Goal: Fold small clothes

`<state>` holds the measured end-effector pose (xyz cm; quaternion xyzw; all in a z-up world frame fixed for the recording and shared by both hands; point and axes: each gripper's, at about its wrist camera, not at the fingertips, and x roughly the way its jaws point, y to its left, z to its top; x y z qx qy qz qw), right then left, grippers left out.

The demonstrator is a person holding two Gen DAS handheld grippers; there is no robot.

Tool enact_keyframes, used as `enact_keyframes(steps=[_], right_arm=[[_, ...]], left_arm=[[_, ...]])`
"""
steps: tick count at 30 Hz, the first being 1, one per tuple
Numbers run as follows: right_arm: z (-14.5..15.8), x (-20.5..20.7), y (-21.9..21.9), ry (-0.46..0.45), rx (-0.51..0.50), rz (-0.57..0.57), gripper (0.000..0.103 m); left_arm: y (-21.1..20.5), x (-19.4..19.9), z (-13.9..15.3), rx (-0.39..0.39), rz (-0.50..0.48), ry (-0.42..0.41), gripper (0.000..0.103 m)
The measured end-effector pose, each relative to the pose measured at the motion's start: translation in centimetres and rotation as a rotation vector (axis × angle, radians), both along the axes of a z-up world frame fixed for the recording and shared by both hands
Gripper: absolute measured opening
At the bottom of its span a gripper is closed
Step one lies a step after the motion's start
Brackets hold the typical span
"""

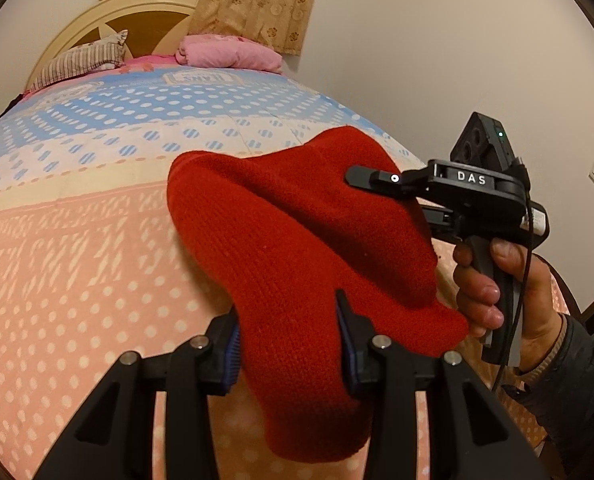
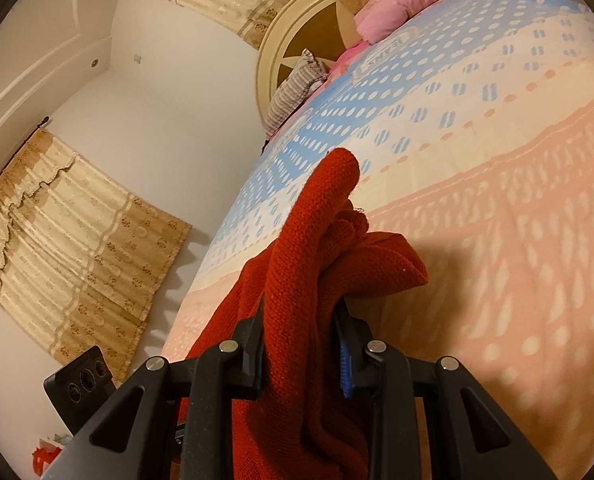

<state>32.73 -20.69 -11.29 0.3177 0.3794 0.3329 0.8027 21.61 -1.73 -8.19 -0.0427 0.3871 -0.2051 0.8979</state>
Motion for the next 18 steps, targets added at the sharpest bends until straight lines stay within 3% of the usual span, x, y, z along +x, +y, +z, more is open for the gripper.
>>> enact_keyframes(steps=[18], right_arm=[[0.6, -2.3, 8.4, -0.016, 0.04, 0.162, 0.028]], left_arm=[[5.3, -4.6, 1.0, 0.014, 0.095, -0.051, 0.041]])
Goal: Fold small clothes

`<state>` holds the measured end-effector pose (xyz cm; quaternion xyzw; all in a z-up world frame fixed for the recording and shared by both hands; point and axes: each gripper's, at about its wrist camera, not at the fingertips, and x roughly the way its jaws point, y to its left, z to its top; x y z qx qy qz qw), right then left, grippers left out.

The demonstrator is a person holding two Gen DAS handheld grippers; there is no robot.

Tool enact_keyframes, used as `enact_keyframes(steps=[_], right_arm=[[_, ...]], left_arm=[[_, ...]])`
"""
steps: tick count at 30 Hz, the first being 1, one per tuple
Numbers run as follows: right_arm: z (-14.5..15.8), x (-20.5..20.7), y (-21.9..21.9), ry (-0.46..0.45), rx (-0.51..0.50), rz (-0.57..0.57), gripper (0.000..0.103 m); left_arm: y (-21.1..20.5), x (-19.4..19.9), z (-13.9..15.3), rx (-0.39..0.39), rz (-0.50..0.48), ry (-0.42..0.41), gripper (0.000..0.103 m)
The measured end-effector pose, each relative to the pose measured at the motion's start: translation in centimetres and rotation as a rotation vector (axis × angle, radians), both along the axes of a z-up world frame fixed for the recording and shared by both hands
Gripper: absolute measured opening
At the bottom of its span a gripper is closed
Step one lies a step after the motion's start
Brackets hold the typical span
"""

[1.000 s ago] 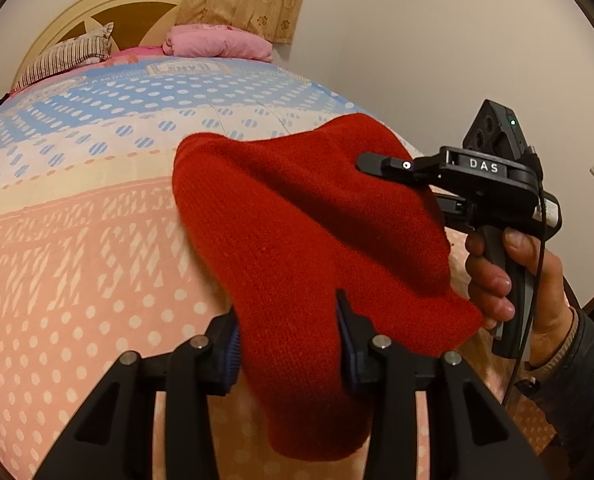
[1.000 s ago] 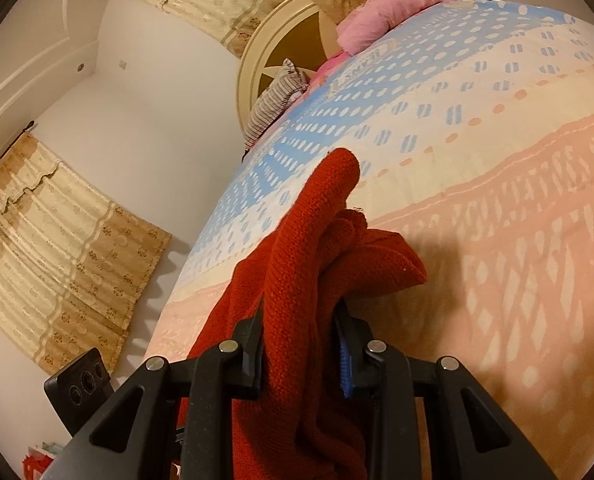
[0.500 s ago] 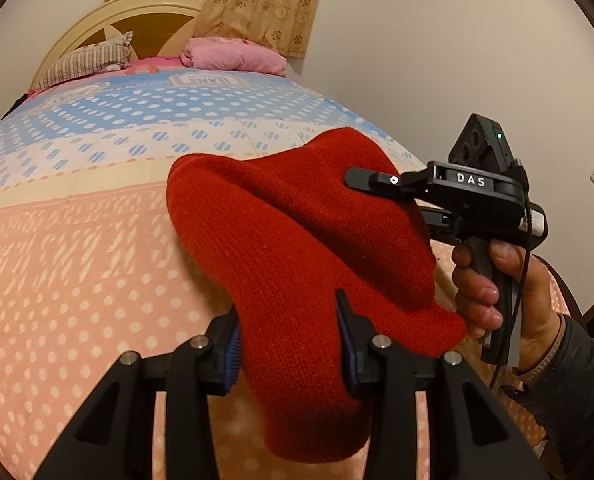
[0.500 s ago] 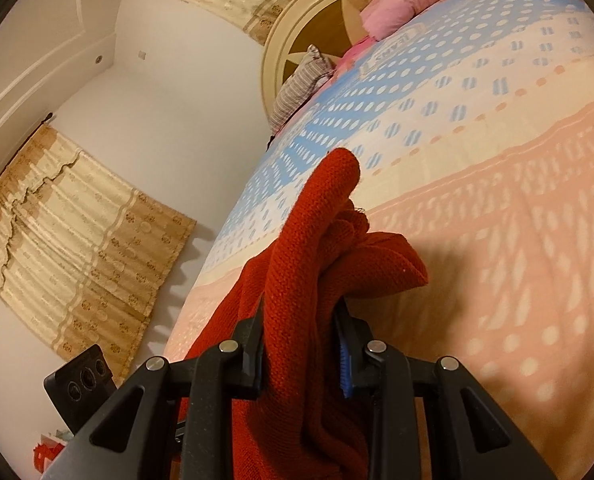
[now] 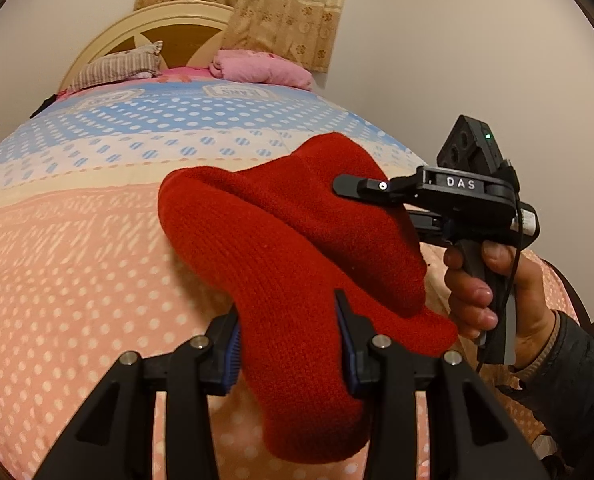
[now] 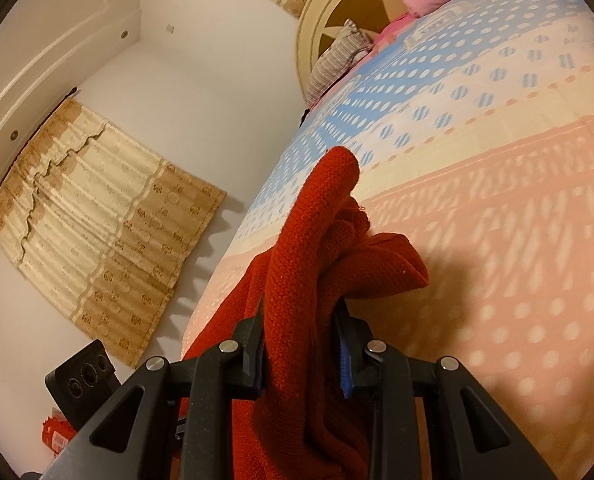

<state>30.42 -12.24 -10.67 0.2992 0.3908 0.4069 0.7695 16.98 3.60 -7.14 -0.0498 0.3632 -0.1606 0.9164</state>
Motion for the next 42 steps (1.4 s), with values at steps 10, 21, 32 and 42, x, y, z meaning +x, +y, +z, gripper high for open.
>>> enact_keyframes(steps=[10, 21, 32, 42], right_arm=[[0.4, -0.8, 4.2, -0.009, 0.008, 0.071, 0.028], [0.2, -1.4, 9.0, -0.009, 0.01, 0.144, 0.028], [0.3, -1.3, 12.8, -0.003, 0.006, 0.209, 0.028], [-1.3, -1.0, 15.6, 0.032, -0.025, 0.251, 0.028]], left_arm=[[3.1, -2.2, 0.2, 0.007, 0.05, -0.02, 0.041], [5.5, -4.1, 0.4, 0.015, 0.1, -0.037, 0.041], [7.9, -6.0, 0.1, 0.022, 0.155, -0.053, 0.041], [9.4, -6.4, -1.5, 0.026, 0.184, -0.027, 0.041]])
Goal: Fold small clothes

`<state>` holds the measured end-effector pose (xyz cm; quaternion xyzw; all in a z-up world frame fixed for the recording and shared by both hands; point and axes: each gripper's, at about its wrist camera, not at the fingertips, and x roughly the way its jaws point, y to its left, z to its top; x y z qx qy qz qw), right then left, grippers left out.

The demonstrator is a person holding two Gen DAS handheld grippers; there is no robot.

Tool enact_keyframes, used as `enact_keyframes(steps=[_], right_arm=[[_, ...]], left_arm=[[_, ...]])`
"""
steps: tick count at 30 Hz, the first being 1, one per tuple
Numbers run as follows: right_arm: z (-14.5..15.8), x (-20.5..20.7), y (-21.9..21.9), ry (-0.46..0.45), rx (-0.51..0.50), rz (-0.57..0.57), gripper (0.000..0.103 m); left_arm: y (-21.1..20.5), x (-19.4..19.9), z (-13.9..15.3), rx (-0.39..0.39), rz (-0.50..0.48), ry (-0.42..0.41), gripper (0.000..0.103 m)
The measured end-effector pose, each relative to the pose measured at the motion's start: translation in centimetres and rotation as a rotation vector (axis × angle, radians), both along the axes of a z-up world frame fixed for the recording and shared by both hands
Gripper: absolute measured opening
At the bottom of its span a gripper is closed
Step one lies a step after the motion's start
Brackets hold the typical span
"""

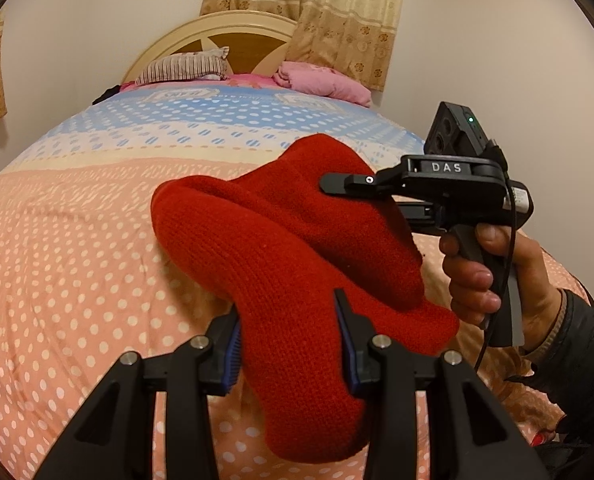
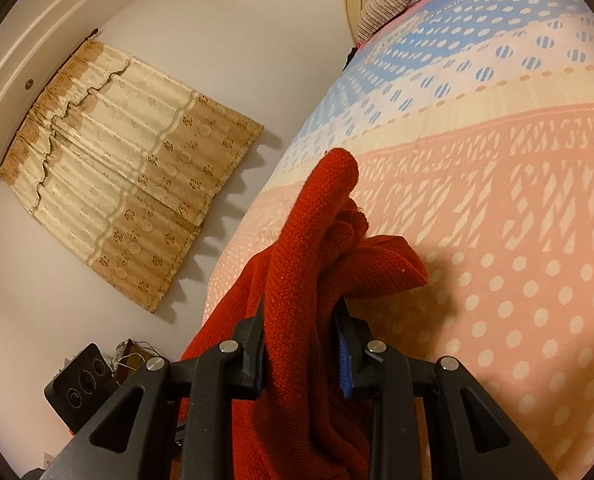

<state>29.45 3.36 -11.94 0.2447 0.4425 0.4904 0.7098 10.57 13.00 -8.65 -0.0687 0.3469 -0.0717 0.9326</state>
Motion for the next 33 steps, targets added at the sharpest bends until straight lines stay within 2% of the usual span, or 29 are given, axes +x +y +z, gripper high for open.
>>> enact_keyframes(steps=[10, 16, 20, 28, 33], right_arm=[[-0.1, 0.1, 1.5, 0.0, -0.029, 0.009, 0.028], [-2.0, 0.8, 0.3, 0.055, -0.03, -0.033, 0.028], [-2.8, 1.1, -0.3, 0.078, -0.024, -0.044, 0.028], [-4.3, 1.4, -1.3, 0.115, -0.017, -0.077, 0.028], [-4.8, 1.3, -1.9, 0.126, -0.004, -0.094, 0.03]], left_arm=[[0.2, -1.4, -1.6, 0.036, 0.016, 0.017, 0.042], [0.2, -2.0, -3.5, 0.064, 0.033, 0.065, 0.053], [0.3, -2.1, -3.7, 0.06, 0.037, 0.067, 0.058], [-0.2, -2.3, -4.0, 0.11, 0.056, 0.057, 0.074], [-0.2, -2.1, -3.9, 0.136, 0.053, 0.044, 0.078]])
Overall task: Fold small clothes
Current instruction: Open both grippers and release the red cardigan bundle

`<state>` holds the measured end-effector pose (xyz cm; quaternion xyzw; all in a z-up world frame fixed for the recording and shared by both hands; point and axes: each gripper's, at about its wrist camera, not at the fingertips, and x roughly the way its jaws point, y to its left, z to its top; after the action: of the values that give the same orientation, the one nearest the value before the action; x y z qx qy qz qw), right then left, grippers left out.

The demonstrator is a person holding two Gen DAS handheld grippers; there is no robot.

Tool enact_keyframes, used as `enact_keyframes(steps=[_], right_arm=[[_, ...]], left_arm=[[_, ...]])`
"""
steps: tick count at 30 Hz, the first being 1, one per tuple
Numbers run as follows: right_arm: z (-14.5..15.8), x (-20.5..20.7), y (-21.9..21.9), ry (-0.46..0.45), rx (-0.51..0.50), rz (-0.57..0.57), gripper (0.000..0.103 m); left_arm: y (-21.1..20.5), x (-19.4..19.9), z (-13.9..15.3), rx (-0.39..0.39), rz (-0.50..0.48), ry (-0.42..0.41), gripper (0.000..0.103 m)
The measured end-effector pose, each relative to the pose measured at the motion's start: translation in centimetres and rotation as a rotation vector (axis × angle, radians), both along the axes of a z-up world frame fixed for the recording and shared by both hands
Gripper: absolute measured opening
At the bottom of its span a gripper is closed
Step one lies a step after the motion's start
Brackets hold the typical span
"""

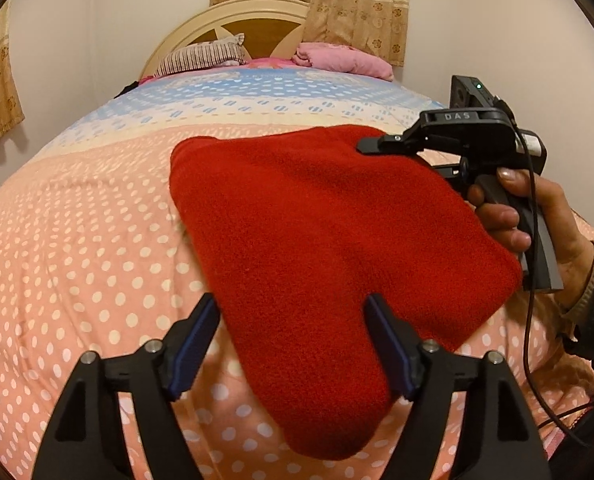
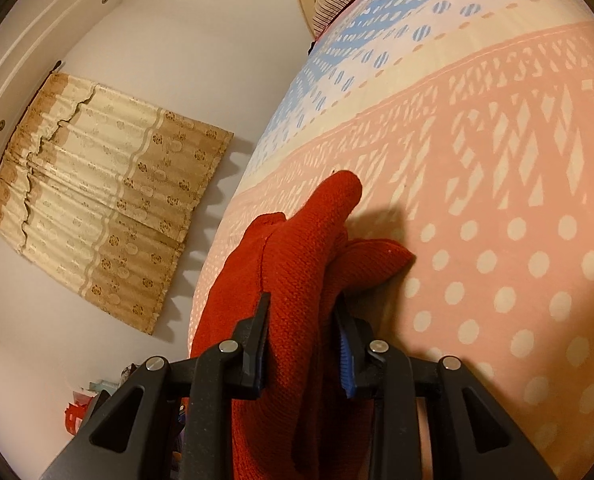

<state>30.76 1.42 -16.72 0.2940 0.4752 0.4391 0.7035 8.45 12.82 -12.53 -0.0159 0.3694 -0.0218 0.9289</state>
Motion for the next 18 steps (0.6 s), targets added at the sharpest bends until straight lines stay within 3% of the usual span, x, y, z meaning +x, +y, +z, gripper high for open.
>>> enact_keyframes(steps=[4, 7, 9, 14, 16, 18], right_arm=[[-0.7, -0.1, -0.5, 0.011, -0.003, -0.013, 0.03], [-0.8, -0.2, -0.6, 0.007, -0.014, -0.019, 0.03], [-0.6, -0.4, -0.5, -0.01, -0.04, -0.026, 0.03], [2.5, -2.4, -1.2, -0.15, -0.107, -0.118, 0.034], [4.5, -3.7, -1.6, -0.21, -0.09, -0.132, 0.037], [6.4, -5.5, -1.7, -0.258, -0.044, -0.106, 0.054]], left_arm=[[-0.3, -0.9, 1.5, 0.03, -0.011, -0.065, 0.079], [0.0, -1.2, 2.8, 0.054, 0.005, -0.112, 0.095], [0.8, -1.0, 3.2, 0.068, 0.028, -0.128, 0.095], [3.3, 0.4, 3.2, 0.063, 0.101, -0.12, 0.095], [3.8, 0.8, 2.8, 0.056, 0.121, -0.116, 0.096], [4.1, 1.2, 2.0, 0.054, 0.13, -0.102, 0.096]])
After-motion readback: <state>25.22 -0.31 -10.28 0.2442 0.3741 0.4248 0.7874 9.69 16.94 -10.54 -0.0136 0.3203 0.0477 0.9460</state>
